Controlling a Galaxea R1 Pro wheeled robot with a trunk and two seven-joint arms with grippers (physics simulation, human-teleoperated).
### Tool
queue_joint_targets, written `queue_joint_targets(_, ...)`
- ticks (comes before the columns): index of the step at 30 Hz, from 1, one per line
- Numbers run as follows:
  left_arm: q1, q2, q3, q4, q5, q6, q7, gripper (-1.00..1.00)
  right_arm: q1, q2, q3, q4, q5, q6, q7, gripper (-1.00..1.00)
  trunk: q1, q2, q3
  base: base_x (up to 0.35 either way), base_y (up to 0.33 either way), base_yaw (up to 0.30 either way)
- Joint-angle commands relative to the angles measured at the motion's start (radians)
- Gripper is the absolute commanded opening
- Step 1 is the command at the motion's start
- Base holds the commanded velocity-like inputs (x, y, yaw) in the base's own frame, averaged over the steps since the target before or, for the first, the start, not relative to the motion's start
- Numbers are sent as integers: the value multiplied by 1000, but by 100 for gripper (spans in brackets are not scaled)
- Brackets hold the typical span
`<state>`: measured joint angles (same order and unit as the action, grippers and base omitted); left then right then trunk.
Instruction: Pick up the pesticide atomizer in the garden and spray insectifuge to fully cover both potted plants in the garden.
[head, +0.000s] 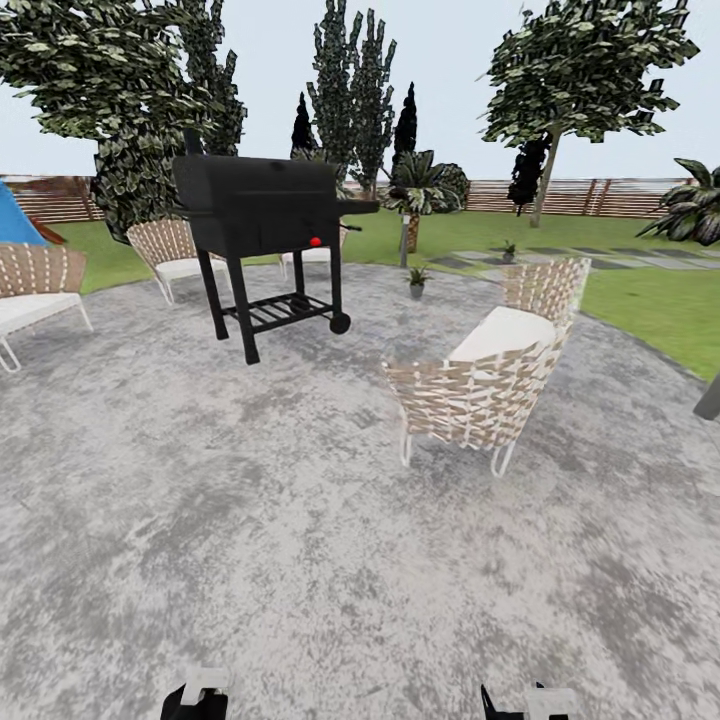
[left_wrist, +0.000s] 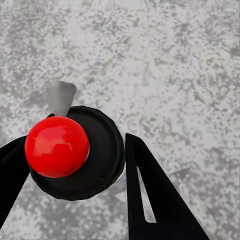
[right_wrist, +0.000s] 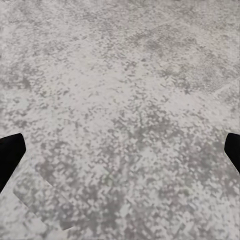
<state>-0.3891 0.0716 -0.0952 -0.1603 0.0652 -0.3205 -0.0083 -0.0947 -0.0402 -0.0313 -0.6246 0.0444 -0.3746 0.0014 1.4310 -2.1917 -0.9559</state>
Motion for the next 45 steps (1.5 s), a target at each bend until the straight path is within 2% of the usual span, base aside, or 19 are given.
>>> queue_joint_targets(1,-1,1,-8,1,7,-3,-1,-100,0,0,-2,0,5,-3,0,100,0,0,-1,297,164,0)
queue_joint_targets(45,-1,0,-8,1,7,-3,-1,-100,0,0,-2,0,5,-3,0,100,0,0,-1,331,29,0)
